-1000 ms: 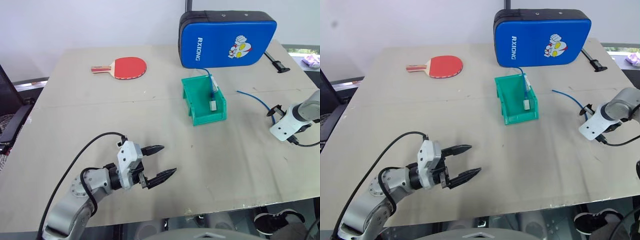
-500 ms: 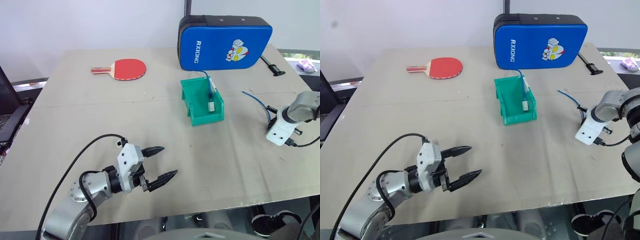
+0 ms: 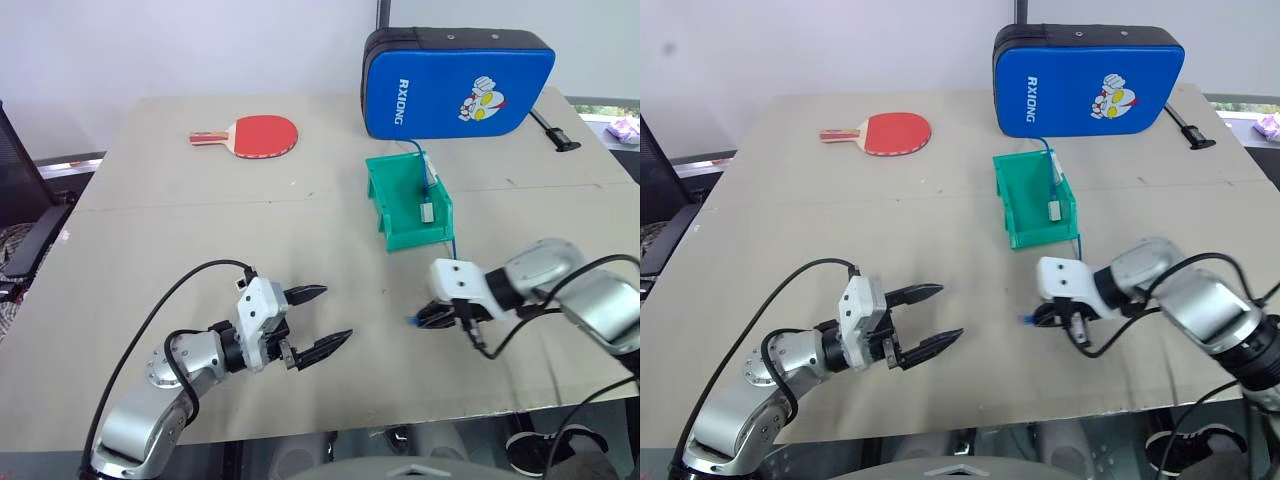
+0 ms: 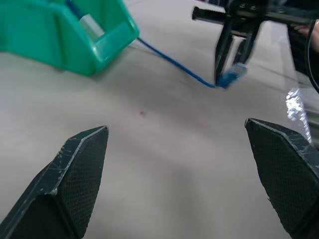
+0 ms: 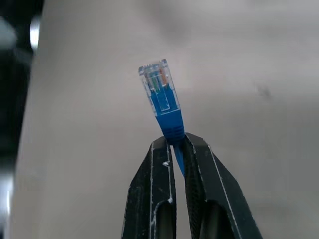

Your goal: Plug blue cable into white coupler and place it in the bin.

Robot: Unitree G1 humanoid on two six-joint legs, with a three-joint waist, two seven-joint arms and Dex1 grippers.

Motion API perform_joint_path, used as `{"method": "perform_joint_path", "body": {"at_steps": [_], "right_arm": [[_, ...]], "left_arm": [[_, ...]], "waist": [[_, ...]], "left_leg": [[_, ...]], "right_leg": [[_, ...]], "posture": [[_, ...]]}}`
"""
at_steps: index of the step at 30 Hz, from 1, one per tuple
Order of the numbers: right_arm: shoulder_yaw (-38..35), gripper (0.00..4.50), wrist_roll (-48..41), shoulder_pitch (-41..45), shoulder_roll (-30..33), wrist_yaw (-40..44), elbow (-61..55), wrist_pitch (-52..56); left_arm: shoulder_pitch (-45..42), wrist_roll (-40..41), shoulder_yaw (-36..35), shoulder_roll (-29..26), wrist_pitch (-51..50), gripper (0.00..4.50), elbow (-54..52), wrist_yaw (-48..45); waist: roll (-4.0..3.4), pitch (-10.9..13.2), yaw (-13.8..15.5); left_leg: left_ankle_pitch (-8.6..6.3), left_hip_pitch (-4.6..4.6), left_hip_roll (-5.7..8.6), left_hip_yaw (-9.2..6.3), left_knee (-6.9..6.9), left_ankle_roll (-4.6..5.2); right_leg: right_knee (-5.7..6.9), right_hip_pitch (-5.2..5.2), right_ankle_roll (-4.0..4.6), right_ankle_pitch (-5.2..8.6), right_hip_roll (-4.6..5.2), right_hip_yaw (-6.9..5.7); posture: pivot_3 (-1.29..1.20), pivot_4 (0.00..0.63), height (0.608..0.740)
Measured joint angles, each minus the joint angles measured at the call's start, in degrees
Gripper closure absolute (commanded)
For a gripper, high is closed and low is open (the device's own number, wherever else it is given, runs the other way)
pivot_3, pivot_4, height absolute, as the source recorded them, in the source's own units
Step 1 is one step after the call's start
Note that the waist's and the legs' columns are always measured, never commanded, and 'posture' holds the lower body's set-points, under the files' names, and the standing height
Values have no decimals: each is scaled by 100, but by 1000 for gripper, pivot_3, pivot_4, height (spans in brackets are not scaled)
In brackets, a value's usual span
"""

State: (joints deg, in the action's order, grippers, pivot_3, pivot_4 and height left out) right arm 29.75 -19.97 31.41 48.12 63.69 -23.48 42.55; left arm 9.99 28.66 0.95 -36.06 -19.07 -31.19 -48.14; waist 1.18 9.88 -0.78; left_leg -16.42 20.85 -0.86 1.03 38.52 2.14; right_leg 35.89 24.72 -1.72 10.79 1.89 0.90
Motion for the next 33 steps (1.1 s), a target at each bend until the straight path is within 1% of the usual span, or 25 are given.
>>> {"method": "perform_joint_path", "body": {"at_steps": [1, 3, 4, 5, 6, 7, 9, 12, 14, 15, 16, 18, 19, 20, 21, 22, 24, 26, 27, 29, 31, 33], "right_arm": [[104, 4430, 74, 88, -350, -188, 88, 218], [380, 4430, 309, 317, -855, -454, 414, 394], [445, 4430, 431, 414, -999, -544, 587, 394], [538, 4161, 640, 546, -1187, -675, 928, 330], [549, 3856, 729, 580, -1262, -739, 1074, 297], [537, 3658, 777, 612, -1310, -754, 1188, 207], [413, 2719, 787, 544, -1318, -759, 1204, 135], [-111, 1301, 585, 110, -1210, -795, 939, 147], [-427, 1301, 391, -187, -1035, -755, 556, 103], [-817, 1301, 221, -535, -868, -707, 156, -23], [-1010, 1301, 112, -701, -798, -690, -30, -50], [-1572, 1301, -151, -1193, -635, -711, -575, -97], [-1678, 1301, -194, -1289, -606, -732, -677, -112], [-2000, 1301, -264, -1654, -480, -791, -980, -185], [-2114, 1301, -288, -1814, -409, -801, -1098, -205], [-2420, 1301, -315, -2253, -322, -837, -1365, -285], [-2760, 1301, -353, -2897, -231, -913, -1697, -340], [-3217, 1301, -460, -3666, -240, -1047, -2107, -409], [-3404, 1264, -522, -3961, -267, -1136, -2305, -415], [-3656, 1255, -576, -4260, -410, -1389, -2557, -407], [-3741, 1255, -589, -4436, -477, -1578, -2695, -391], [-3751, 1255, -596, -4641, -590, -1824, -2835, -332]], "left_arm": [[-51, -27, 11, -1, 20, 0, 63, -36], [-126, -51, 21, -18, 62, 0, 116, -75], [-179, -54, 30, -23, 63, 0, 146, -94], [-263, -59, 26, -50, 63, 0, 191, -117], [-300, -63, 26, -73, 63, 0, 209, -134], [-318, -65, 10, -98, 63, 0, 230, -161], [-376, -84, 15, -199, 34, 0, 304, -215], [-582, -183, 68, -322, -84, 0, 359, -272], [-727, -265, 155, -391, -204, 0, 432, -280], [-958, -368, 297, -424, -344, 0, 566, -285], [-1072, -407, 358, -432, -396, 0, 633, -293], [-1462, -532, 579, -432, -449, 0, 898, -401], [-1533, -566, 607, -433, -449, 0, 956, -433], [-1824, -675, 794, -421, -438, 0, 1159, -545], [-1924, -725, 839, -420, -426, 0, 1258, -593], [-2137, -818, 974, -393, -375, 0, 1444, -701], [-2448, -1004, 1174, -341, -244, 0, 1772, -858], [-2870, -1342, 1503, -237, 100, 0, 2299, -1079], [-3007, -1528, 1635, -198, 324, 252, 2575, -1189], [-3190, -1766, 1831, -77, 676, 838, 2971, -1360], [-3280, -1851, 1927, 20, 891, 1631, 3176, -1488], [-3354, -1934, 2002, 68, 1155, 2566, 3336, -1678]], "waist": [[1, -1, -7], [4, -1, -3], [4, -1, -3], [6, -1, 2], [7, -2, 9], [7, -2, 23], [10, -4, 24], [10, -3, 48], [9, -3, 61], [9, -3, 69], [10, -3, 75], [10, -3, 80], [11, -4, 77], [11, -4, 83], [14, -5, 82], [14, -5, 93], [15, -6, 136], [16, -7, 162], [17, -7, 147], [19, -7, 105], [20, -8, 102], [22, -9, 108]], "left_leg": [[0, 0, 1, 7, 4, 0], [1, 2, 6, 11, 7, 0], [1, 6, 6, 13, 9, 0], [1, 9, 10, 12, 9, 0], [1, 11, 12, 9, 9, 0], [1, 15, 18, 6, 8, 0], [0, 22, 18, 4, 7, 2], [-1, 40, 25, -6, 7, 2], [-1, 57, 27, -9, 8, 2], [-1, 74, 27, -13, 10, 3], [-1, 81, 29, -16, 12, 2], [-1, 85, 28, -21, 15, 2], [-1, 85, 28, -22, 16, 2], [0, 87, 30, -21, 17, 2], [0, 86, 30, -20, 17, 2], [0, 88, 30, -20, 18, 2], [0, 90, 38, -11, 17, 2], [0, 92, 42, -5, 20, 2], [-1, 90, 41, -5, 22, 2], [0, 86, 38, -7, 25, 3], [0, 88, 36, -8, 38, 3], [0, 89, 29, -9, 47, 3]], "right_leg": [[1, 1, 0, -1, -2, 4], [0, 2, -1, -2, 0, 7], [0, 4, 0, -3, 1, 8], [-1, 5, 8, -8, 3, 7], [-1, 4, 16, -12, 5, 5], [-2, 6, 20, -14, 10, 2], [-7, 7, 17, -12, 13, 0], [-10, 16, 6, -13, 17, -5], [-9, 30, -8, -20, 17, -6], [-6, 43, -10, -21, 16, -10], [-7, 50, -11, -22, 13, -12], [-4, 51, -11, -22, 10, -16], [-3, 50, -11, -22, 8, -18], [-3, 51, -11, -22, 7, -19], [-3, 50, -11, -22, 4, -20], [-3, 50, -11, -21, 4, -22], [-4, 50, -12, -20, 2, -23], [-4, 49, -12, -21, 1, -25], [-3, 49, -12, -21, 1, -19], [-3, 49, -18, -18, 0, -6], [0, 49, -30, -8, -1, -8], [2, 47, -26, -3, -2, -11]], "posture": [[0, 150, 740], [0, 150, 740], [0, 150, 740], [0, 150, 740], [0, 150, 740], [0, 150, 740], [0, 150, 740], [0, 150, 740], [0, 150, 740], [0, 150, 740], [0, 150, 740], [0, 150, 740], [0, 150, 740], [0, 150, 740], [0, 150, 740], [0, 150, 740], [0, 150, 740], [0, 150, 740], [0, 150, 740], [0, 150, 740], [0, 150, 740], [0, 150, 740]]}}
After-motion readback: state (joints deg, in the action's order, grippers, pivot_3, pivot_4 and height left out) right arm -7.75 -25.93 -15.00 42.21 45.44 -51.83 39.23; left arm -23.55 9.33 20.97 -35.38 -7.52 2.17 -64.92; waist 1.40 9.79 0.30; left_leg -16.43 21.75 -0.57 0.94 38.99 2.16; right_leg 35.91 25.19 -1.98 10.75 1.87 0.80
